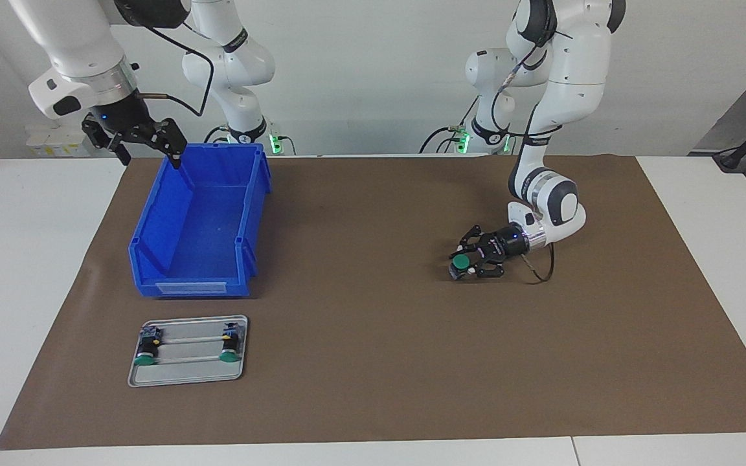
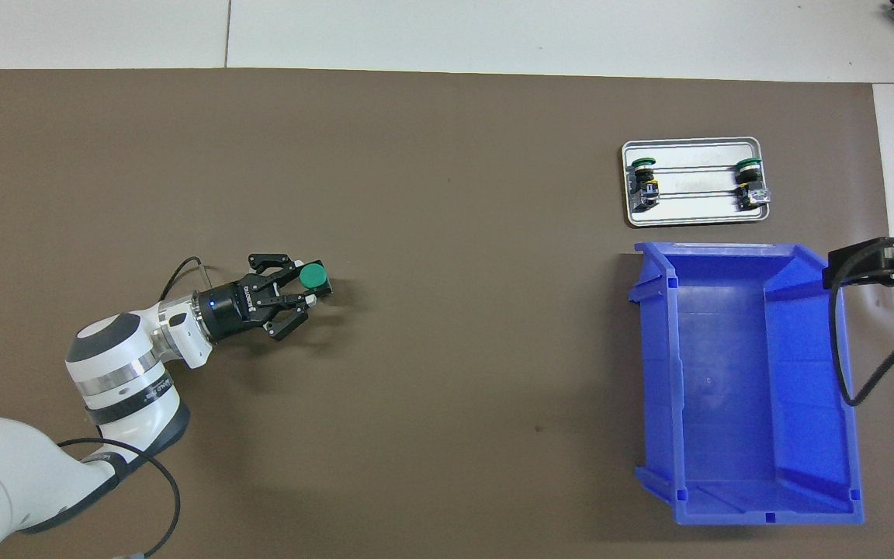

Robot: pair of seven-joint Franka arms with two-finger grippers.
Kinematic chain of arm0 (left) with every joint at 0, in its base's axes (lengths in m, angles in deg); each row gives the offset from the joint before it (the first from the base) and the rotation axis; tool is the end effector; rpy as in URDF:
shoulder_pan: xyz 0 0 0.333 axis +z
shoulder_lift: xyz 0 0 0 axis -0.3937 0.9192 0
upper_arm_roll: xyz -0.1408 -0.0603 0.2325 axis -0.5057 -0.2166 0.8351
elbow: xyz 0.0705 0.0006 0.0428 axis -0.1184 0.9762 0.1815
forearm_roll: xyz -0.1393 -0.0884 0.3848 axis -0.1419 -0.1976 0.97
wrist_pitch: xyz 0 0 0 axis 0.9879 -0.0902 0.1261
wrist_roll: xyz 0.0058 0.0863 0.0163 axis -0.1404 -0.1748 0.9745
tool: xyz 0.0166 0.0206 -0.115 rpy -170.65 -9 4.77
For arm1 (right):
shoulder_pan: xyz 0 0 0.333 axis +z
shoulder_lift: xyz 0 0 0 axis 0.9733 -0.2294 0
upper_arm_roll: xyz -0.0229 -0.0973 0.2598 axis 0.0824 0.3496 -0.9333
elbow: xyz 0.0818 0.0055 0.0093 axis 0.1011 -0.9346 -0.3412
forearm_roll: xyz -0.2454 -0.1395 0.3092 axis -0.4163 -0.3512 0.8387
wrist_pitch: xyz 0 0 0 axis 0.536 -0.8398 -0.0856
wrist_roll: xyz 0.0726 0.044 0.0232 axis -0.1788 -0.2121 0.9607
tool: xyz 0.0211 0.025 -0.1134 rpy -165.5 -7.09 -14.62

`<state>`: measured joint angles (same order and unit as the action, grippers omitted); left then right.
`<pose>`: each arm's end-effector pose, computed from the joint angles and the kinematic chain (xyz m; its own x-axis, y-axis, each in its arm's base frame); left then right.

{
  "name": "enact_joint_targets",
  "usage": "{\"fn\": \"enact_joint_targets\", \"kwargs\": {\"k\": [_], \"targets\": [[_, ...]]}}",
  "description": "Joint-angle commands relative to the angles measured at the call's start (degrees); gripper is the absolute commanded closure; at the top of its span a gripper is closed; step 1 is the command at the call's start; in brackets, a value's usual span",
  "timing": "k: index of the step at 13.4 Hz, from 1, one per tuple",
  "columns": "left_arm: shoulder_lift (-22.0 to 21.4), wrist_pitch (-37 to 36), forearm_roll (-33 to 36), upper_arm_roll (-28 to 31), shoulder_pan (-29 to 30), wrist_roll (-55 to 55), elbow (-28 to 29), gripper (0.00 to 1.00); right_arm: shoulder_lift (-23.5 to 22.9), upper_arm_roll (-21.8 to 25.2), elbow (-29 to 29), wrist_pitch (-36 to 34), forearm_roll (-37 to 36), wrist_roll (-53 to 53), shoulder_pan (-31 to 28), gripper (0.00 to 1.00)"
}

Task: Place and press button with both arms

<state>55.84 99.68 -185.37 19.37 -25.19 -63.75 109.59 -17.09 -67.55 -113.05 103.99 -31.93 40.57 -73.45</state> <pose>0.5010 -0.1166 0.1422 0.2001 0.0419 0.9789 -0.9405 -0.2719 0.2039 0.5550 -0.0150 0.5836 0.9936 -0.1057 -0.0395 -0.1043 -0.9939 0.0366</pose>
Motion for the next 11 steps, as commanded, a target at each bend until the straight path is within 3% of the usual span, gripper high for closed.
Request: {"fn": "enact_joint_targets", "kwargs": {"k": [1,11], "targets": [[-3.39,-5.78,-1.36,0.78,-0.02,-1.66,4.76,1.0,1.57,0.0,-2.04,1.48,-0.62,-0.51,-0.3,0.0],[-3.39,-5.36,-0.39,0.95,-3.54,-6.76,8.81,1.0,1.57,0.0,-2.04,1.48,-0.62,-0.51,-0.3,0.0]]}}
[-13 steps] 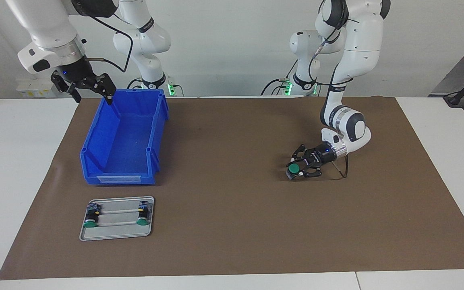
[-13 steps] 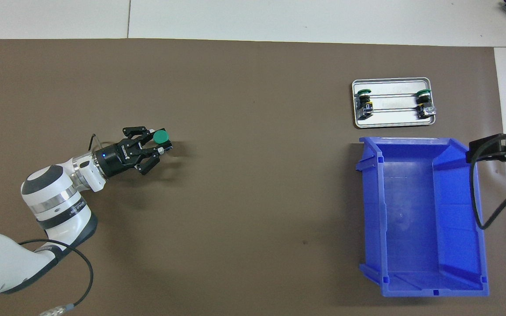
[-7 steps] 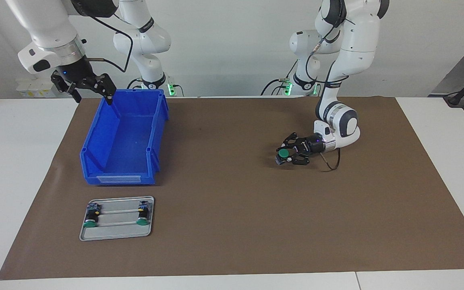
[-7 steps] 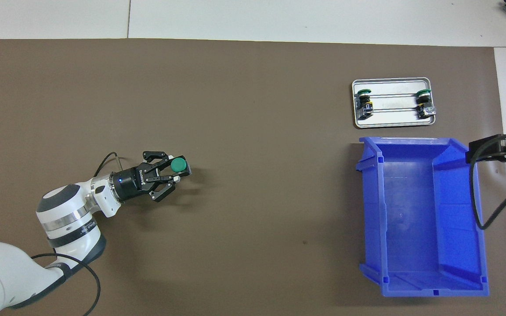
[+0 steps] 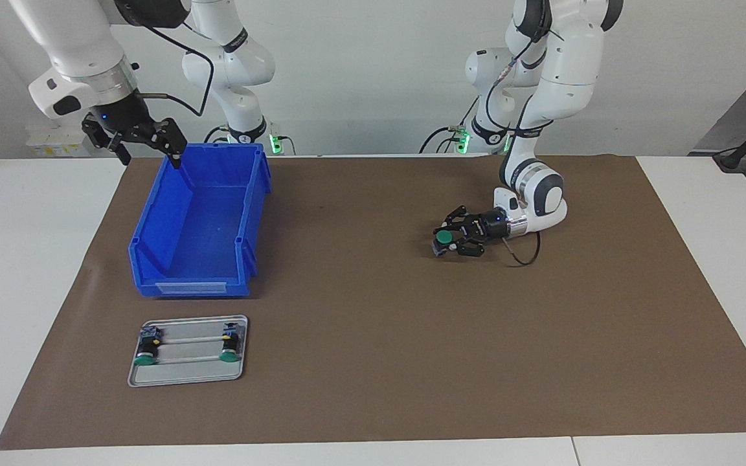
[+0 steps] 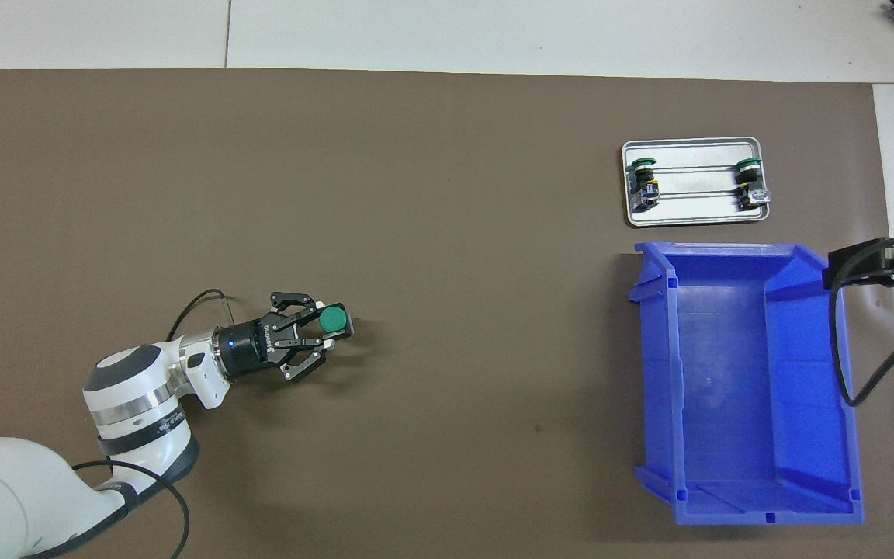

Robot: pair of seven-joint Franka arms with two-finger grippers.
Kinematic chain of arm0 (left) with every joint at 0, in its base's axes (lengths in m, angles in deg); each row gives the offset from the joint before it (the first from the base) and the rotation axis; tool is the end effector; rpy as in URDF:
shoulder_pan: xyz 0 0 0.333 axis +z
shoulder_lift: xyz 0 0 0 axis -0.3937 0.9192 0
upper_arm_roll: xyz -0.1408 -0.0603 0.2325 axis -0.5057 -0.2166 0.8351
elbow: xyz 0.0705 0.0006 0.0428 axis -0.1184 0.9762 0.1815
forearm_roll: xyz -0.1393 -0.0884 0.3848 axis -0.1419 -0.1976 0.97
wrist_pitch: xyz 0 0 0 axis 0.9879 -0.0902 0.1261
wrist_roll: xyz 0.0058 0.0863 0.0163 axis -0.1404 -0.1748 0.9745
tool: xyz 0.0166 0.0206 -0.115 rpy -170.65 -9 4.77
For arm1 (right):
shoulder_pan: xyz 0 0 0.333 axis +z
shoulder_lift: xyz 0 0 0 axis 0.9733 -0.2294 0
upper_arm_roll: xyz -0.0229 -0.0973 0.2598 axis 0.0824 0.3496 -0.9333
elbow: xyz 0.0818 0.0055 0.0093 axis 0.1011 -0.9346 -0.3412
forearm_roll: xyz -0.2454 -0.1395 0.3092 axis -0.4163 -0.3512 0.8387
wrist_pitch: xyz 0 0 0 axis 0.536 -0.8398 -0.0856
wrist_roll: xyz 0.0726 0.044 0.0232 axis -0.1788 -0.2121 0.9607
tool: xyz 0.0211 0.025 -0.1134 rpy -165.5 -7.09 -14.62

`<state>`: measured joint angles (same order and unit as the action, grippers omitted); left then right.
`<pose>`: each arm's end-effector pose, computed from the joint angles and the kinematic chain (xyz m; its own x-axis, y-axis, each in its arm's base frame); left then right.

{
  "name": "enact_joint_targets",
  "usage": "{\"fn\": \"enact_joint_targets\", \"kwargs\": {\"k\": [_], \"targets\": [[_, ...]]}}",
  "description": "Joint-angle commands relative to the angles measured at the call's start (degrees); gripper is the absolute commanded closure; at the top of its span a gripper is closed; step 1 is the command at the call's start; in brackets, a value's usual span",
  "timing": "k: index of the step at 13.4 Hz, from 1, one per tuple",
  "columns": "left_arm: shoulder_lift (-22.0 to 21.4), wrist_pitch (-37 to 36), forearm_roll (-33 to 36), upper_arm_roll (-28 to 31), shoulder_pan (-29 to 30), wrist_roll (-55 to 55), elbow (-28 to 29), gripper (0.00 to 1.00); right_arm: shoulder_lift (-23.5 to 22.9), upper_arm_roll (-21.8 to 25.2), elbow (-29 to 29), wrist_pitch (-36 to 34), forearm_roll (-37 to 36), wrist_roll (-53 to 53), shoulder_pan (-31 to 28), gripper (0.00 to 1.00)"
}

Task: Place and press button with both arms

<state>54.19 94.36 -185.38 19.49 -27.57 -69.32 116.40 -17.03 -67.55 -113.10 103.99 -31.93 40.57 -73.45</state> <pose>0.4490 -0.1416 0.1303 0.1796 0.0818 0.9803 -0.9624 -0.1918 0.1923 0.5548 -0.0150 0.5837 0.9936 -0.1057 -0.0393 -0.1043 -0.9939 0.0365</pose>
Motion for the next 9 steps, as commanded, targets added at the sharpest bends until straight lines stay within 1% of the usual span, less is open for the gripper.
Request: {"fn": "enact_joint_targets", "kwargs": {"k": [1,6,9], "targets": [[-1.74,0.05,0.58,0.83,-1.16,-1.36,2.09,1.0,1.51,0.0,-1.98,1.48,-0.62,-0.51,-0.3,0.0],[-1.48,2.77,3.3,0.83,-1.07,-1.53,2.0,1.0,1.51,0.0,-1.98,1.48,-0.62,-0.51,-0.3,0.0],[-1.39,3.39,3.66,0.83,-1.16,-1.53,2.0,1.0,1.51,0.0,-1.98,1.48,-0.62,-0.51,-0.3,0.0]]}}
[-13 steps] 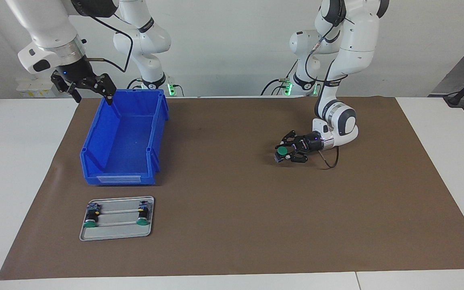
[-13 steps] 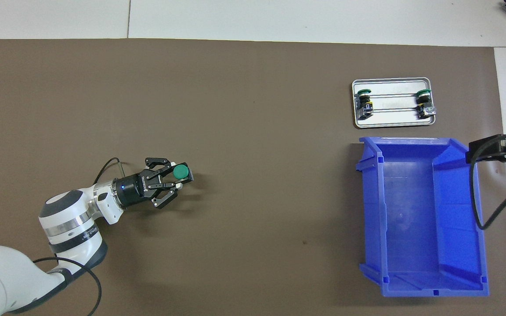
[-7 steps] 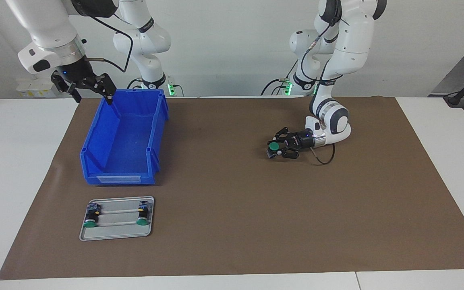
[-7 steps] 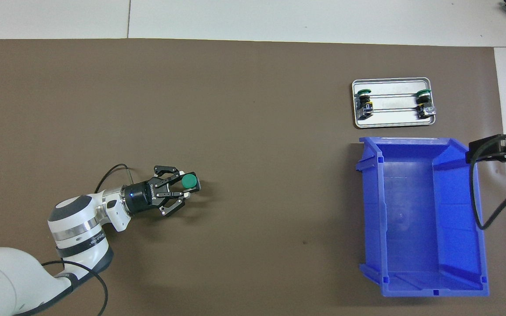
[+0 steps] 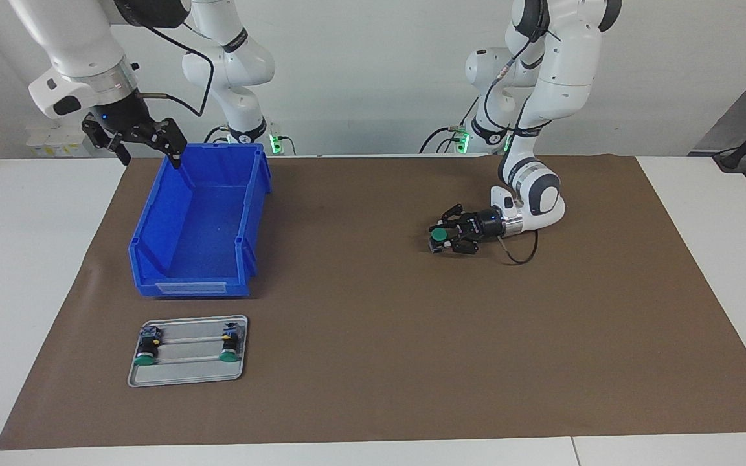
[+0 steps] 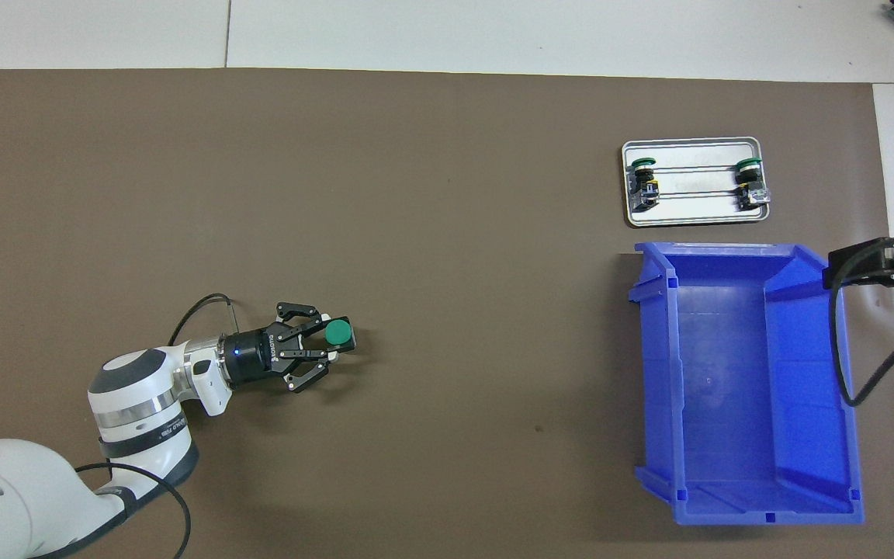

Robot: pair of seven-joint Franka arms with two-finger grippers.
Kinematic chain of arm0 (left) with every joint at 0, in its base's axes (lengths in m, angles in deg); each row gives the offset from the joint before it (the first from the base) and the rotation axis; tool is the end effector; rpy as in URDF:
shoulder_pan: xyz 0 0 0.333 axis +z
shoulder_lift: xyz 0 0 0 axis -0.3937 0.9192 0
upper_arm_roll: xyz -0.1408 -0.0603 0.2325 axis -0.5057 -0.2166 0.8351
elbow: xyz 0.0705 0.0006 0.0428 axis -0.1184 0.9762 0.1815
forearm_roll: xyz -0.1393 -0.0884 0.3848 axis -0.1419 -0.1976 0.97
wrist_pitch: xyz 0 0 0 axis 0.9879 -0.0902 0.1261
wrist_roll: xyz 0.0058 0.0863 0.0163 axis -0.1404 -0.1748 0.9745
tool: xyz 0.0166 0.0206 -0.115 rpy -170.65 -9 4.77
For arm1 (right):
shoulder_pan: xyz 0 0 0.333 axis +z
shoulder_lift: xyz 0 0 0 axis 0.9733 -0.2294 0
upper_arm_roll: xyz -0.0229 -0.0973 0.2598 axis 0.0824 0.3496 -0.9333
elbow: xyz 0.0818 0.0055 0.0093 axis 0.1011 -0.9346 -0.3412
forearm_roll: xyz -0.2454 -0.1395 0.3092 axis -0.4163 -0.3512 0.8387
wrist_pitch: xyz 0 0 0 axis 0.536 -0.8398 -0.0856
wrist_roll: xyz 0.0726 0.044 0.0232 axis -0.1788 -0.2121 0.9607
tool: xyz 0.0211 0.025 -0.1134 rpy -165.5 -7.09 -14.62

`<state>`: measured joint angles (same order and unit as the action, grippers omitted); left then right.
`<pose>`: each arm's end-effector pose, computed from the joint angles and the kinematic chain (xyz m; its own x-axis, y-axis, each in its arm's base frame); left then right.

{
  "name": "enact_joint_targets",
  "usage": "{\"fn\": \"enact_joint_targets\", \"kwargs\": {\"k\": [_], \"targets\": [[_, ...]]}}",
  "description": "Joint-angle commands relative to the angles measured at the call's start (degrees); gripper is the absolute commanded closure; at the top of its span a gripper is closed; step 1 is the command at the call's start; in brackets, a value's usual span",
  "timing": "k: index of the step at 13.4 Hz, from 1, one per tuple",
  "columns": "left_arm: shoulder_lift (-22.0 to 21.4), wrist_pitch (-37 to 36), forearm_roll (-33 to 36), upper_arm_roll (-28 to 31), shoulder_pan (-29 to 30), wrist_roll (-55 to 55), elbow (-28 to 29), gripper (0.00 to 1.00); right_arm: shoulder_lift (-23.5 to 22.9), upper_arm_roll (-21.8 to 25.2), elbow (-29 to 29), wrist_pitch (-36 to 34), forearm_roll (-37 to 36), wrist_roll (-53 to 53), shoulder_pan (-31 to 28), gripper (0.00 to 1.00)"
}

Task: Place and press button with both arms

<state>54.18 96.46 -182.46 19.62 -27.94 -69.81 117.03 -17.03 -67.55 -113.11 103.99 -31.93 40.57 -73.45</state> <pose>0.4392 -0.1407 0.1212 0.1892 0.0209 0.9817 -0.9680 -0.1638 0.1900 0.5547 -0.0150 0.5836 0.9936 -0.1057 -0.0395 -0.1042 -0.9939 0.0365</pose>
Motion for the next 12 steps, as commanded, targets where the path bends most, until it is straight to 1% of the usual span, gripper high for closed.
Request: {"fn": "enact_joint_targets", "kwargs": {"k": [1,6,7,10,11,12], "targets": [[-1.38,1.28,0.74,0.7,-0.79,-1.05,1.37,1.0,1.51,0.0,-1.98,1.48,-0.62,-0.51,-0.3,0.0],[-1.3,1.37,1.62,0.7,-0.7,-0.96,0.93,1.0,1.51,0.0,-1.98,1.56,-0.62,-0.51,-0.3,0.0],[-1.38,1.11,1.62,0.7,-0.61,-0.96,0.93,0.93,1.51,0.0,-1.98,1.56,-0.62,-0.51,-0.3,0.0],[-1.38,1.11,1.62,0.7,-0.35,-0.96,0.93,0.78,1.51,0.0,-1.98,1.56,-0.62,-0.51,-0.3,0.0],[-1.38,1.11,1.62,0.7,-0.26,-0.96,0.93,0.76,1.51,0.0,-1.98,1.56,-0.62,-0.51,-0.3,0.0],[-1.38,1.11,1.62,0.7,-0.18,-0.96,0.93,0.71,1.51,0.0,-1.98,1.56,-0.62,-0.51,-0.3,0.0]]}}
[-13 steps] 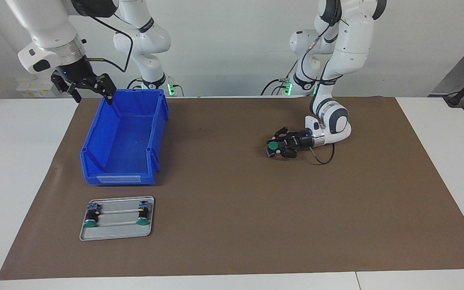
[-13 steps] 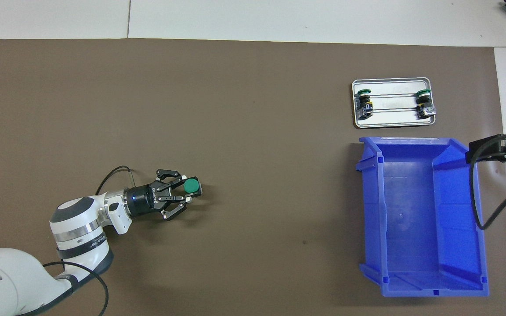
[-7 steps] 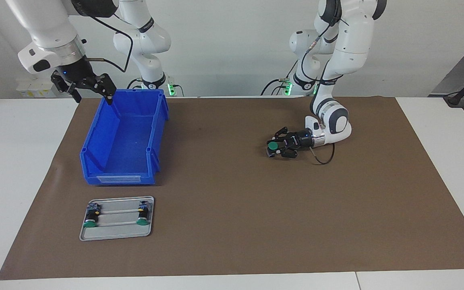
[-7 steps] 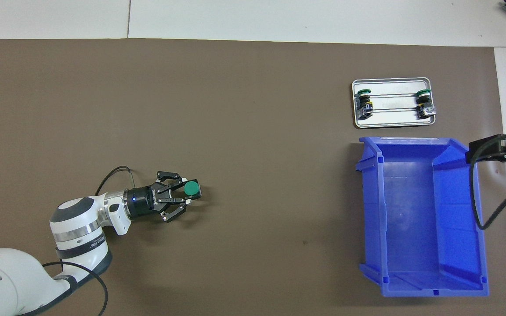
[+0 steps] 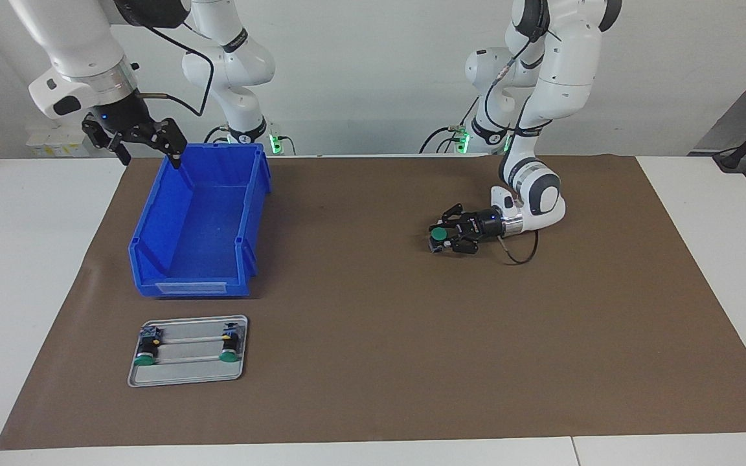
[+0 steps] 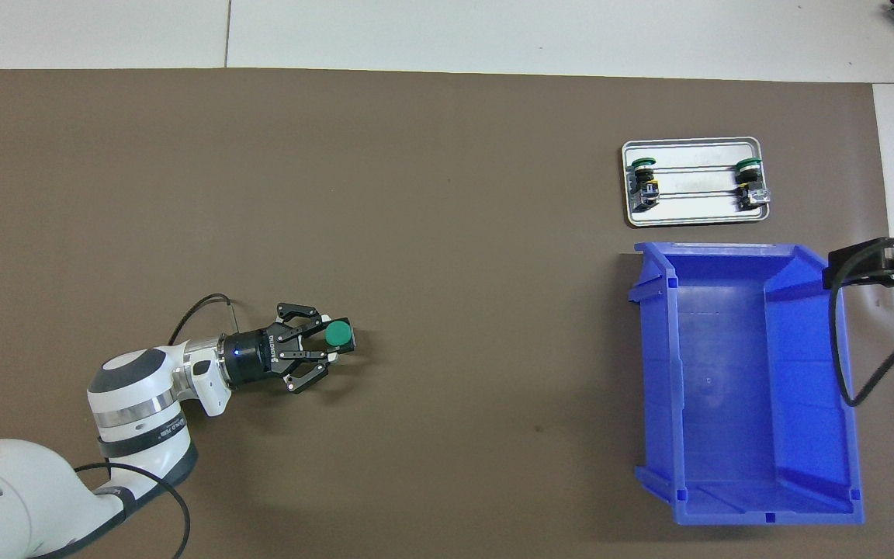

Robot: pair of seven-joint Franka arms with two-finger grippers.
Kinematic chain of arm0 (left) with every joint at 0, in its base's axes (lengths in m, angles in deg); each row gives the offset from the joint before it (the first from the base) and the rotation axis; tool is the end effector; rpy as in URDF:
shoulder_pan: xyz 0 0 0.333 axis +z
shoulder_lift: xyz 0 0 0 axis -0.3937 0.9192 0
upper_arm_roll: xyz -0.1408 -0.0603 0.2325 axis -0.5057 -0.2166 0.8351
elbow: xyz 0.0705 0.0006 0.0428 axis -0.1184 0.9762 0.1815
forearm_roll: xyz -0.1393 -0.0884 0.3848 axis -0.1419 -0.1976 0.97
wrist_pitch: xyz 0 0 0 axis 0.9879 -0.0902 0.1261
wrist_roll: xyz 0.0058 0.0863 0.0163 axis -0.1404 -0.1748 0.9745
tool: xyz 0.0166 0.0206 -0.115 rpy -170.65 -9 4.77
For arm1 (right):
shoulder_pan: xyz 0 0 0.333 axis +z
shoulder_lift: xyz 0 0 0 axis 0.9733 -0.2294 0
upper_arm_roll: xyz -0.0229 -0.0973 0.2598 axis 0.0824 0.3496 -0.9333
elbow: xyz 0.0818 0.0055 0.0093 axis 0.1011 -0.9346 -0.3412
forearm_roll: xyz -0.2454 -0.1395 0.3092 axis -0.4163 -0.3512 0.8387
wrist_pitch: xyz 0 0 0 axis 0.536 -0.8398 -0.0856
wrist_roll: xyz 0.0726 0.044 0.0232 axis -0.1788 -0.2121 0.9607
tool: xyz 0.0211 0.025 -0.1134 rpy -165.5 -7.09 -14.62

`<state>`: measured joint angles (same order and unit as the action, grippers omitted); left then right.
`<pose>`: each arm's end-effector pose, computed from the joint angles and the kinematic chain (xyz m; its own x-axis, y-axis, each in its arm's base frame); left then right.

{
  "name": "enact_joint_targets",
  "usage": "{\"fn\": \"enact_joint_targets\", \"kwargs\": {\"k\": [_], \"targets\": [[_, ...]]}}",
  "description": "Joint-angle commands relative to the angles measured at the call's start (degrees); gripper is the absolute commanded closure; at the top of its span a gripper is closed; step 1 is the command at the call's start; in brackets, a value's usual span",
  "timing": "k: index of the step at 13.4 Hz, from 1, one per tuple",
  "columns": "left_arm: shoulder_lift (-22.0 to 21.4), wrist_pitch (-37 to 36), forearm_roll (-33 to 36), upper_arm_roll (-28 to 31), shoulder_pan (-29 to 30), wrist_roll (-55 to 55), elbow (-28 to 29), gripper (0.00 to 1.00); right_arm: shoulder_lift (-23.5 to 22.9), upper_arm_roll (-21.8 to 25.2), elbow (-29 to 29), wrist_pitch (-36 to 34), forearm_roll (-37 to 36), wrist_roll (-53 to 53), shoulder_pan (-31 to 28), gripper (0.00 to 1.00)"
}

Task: Place and press button with both arms

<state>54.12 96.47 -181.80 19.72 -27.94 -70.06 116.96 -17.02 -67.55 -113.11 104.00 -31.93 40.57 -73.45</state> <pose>0.4390 -0.1400 0.1215 0.1826 0.0141 0.9831 -0.9708 -0.1558 0.1825 0.5547 -0.0150 0.5838 0.9936 -0.1057 -0.0392 -0.1043 -0.9939 0.0365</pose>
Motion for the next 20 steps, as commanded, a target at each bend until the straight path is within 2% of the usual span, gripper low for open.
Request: {"fn": "enact_joint_targets", "kwargs": {"k": [1,2,3,4,6,11,14,15,16,20], "targets": [[-1.32,1.1,0.96,0.6,-0.17,-0.71,1.0,0.69,1.51,0.0,-1.98,1.56,-0.62,-0.51,-0.3,0.0],[-1.32,1.18,0.96,0.68,-0.09,-0.63,1.0,0.66,1.51,0.0,-1.98,1.56,-0.62,-0.51,-0.3,0.0],[-1.32,1.27,0.96,0.68,-0.09,-0.63,1.0,0.61,1.51,0.0,-1.98,1.56,-0.62,-0.51,-0.3,0.0],[-1.32,1.27,1.13,0.68,-0.09,-0.63,0.91,0.51,1.51,0.0,-1.98,1.56,-0.62,-0.51,-0.3,0.0],[-1.32,1.45,1.13,0.68,-0.35,-0.63,0.83,0.44,1.51,0.0,-1.98,1.56,-0.62,-0.51,-0.3,0.0],[-1.32,1.71,1.22,0.6,-0.61,-0.54,0.91,0.41,1.6,0.0,-2.06,1.56,-0.62,-0.51,-0.3,0.0],[-1.33,1.71,1.22,0.6,-0.79,-0.28,1.0,0.33,1.6,0.0,-2.06,1.56,-0.62,-0.51,-0.3,0.0],[-1.41,1.63,1.22,0.6,-0.79,-0.28,1.09,0.19,1.6,0.0,-2.06,1.56,-0.62,-0.51,-0.3,0.0],[-1.5,1.36,1.22,0.6,-0.7,-0.19,1.35,0.11,1.6,0.0,-2.06,1.56,-0.62,-0.51,-0.3,0.0],[-1.59,1.1,1.22,0.68,-0.44,-0.1,1.44,0.09,1.6,0.0,-2.06,1.56,-0.62,-0.51,-0.3,0.0]]}}
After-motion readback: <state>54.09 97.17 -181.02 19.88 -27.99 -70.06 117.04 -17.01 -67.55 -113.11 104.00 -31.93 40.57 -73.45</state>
